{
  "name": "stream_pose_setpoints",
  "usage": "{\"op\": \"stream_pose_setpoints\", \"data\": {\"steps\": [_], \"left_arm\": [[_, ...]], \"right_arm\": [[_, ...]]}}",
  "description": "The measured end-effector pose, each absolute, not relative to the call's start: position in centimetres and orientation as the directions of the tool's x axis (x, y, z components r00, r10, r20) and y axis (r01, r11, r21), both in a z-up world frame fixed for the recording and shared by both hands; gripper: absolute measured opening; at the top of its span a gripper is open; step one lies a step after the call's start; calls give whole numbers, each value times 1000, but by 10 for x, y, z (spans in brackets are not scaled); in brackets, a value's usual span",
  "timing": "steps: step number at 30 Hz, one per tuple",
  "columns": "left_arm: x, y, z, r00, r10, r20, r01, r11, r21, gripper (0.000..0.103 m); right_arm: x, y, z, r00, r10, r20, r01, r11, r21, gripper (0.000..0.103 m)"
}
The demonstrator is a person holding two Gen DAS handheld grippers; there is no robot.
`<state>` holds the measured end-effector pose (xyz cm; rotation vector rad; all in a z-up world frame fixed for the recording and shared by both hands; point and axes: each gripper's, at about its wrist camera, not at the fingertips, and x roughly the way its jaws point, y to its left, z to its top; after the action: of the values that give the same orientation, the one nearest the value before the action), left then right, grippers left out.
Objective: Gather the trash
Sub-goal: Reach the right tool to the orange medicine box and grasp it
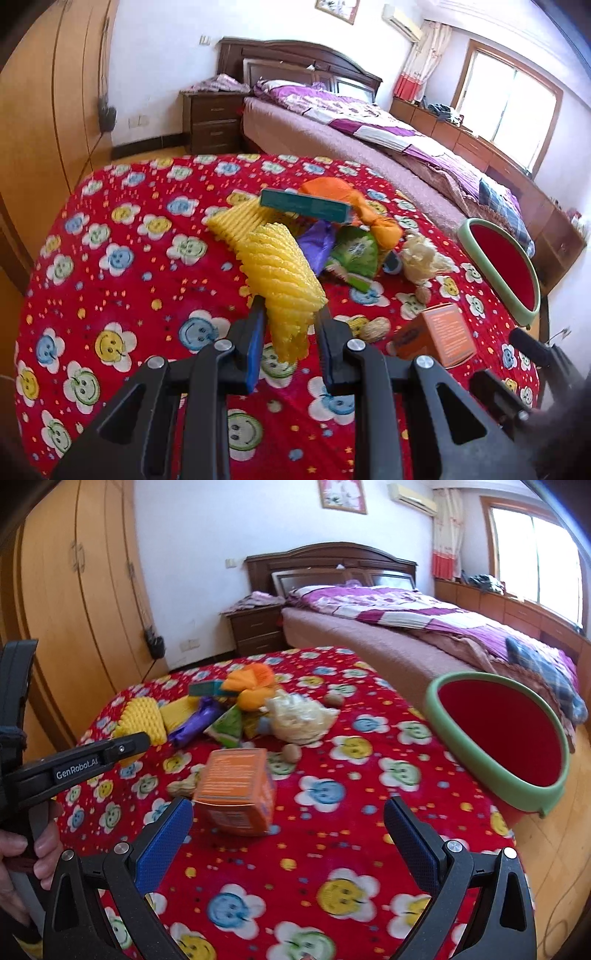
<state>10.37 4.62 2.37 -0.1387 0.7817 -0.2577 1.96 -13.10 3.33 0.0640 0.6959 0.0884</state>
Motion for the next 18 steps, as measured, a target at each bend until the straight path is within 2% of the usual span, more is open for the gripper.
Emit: {"op": "stream_pose_setpoints", "data": {"steps": [3,5,7,8,10,12,18], "left_arm": [[106,50,19,675,-292,-678,179,956,-233,25],[107,51,16,669,-302,-679,183,953,-243,25],[108,51,15,662,-319,-678,187,947,-262,25],[109,50,15,661,-325,-677,189,945,-269,25],[108,50,14,660,-333,-673,193,941,-277,25],[108,50,15,661,-335,-672,195,941,-277,25],[101,52,22,675,-330,-660,187,942,-279,25]], "right_arm": [[32,-124,24,740,95,-666,-51,995,85,101],[39,-121,18,721,115,-683,-63,993,101,93],[42,-119,16,706,123,-698,-74,992,100,81],[45,-117,13,698,128,-705,-82,992,99,79],[47,-115,10,687,141,-713,-93,990,106,59],[47,-113,8,680,141,-720,-101,990,98,48],[41,-116,13,699,135,-702,-103,991,87,47]]}}
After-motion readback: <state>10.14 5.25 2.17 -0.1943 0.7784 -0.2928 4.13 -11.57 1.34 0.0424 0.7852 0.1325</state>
